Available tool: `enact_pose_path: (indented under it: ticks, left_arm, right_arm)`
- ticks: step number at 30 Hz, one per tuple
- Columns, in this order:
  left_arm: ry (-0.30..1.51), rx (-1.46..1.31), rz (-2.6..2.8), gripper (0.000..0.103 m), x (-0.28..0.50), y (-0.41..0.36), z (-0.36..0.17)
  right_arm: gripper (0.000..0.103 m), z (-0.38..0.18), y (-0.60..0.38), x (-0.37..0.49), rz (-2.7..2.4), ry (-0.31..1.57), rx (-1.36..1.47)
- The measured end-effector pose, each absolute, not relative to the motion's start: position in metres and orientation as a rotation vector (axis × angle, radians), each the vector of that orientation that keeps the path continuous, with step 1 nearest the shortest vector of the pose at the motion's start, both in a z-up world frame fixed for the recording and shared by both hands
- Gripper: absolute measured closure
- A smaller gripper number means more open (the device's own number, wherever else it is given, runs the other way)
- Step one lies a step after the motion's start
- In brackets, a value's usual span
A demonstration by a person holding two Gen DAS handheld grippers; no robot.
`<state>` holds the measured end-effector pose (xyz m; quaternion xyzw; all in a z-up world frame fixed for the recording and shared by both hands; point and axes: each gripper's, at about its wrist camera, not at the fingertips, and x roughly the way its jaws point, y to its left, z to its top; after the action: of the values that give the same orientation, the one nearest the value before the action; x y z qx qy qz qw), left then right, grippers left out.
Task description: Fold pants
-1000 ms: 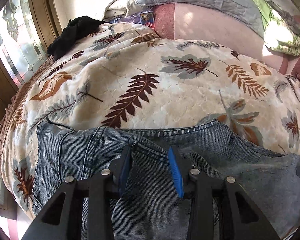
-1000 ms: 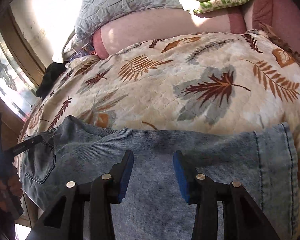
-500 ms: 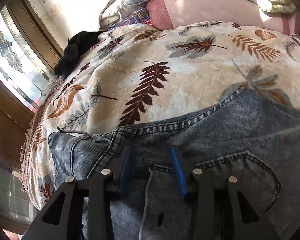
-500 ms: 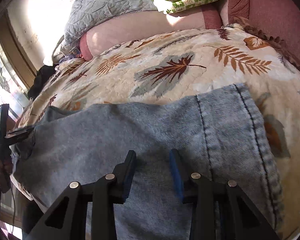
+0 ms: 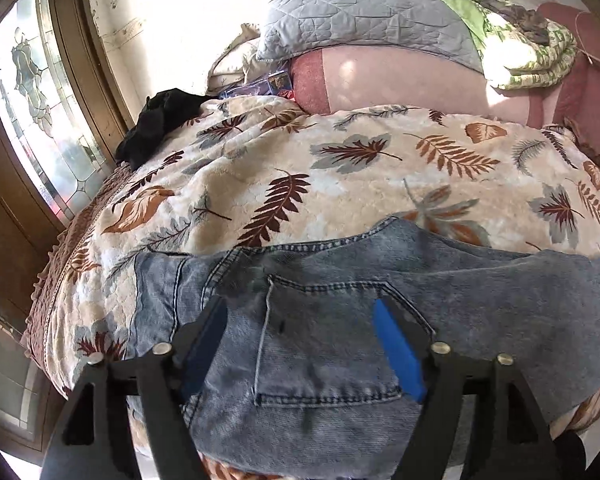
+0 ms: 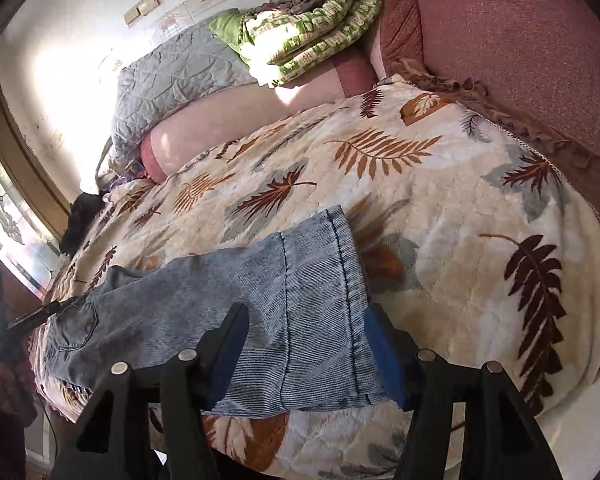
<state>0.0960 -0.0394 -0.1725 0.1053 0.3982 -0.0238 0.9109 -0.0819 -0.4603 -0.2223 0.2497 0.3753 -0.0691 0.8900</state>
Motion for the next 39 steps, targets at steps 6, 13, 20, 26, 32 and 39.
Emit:
enact_pose_path:
  ticks: [6, 13, 20, 26, 32, 39]
  left_arm:
    - [0.997, 0.236, 0.022, 0.023, 0.08, -0.036, -0.217]
    - [1.049, 0.183, 0.051, 0.017, 0.067, -0.01, -0.243]
    - [1.062, 0.044, 0.031, 0.005, 0.062, 0.011, -0.253]
    - [1.114, 0.098, -0.004, 0.0, 0.053, 0.008, -0.263]
    - [1.164, 0.044, -0.011, 0.0, 0.058, 0.015, -0.254]
    - [0.988, 0.039, -0.048, 0.0, 0.041, 0.002, -0.212]
  right_arm:
    - [0.045, -0.235, -0.414, -0.066, -0.097, 0.865, 0.466]
    - [0.049, -0.267, -0.37, -0.052, -0.08, 0.957, 0.397]
    - [0.047, -0.273, -0.361, -0.053, -0.127, 1.014, 0.355]
    - [0.045, -0.273, -0.36, -0.052, -0.147, 1.045, 0.375]
    - [0.045, -0.25, -0.345, -0.039, -0.078, 1.058, 0.328]
    - [0.045, -0.194, -0.284, 0.045, 0.259, 0.977, 0.217]
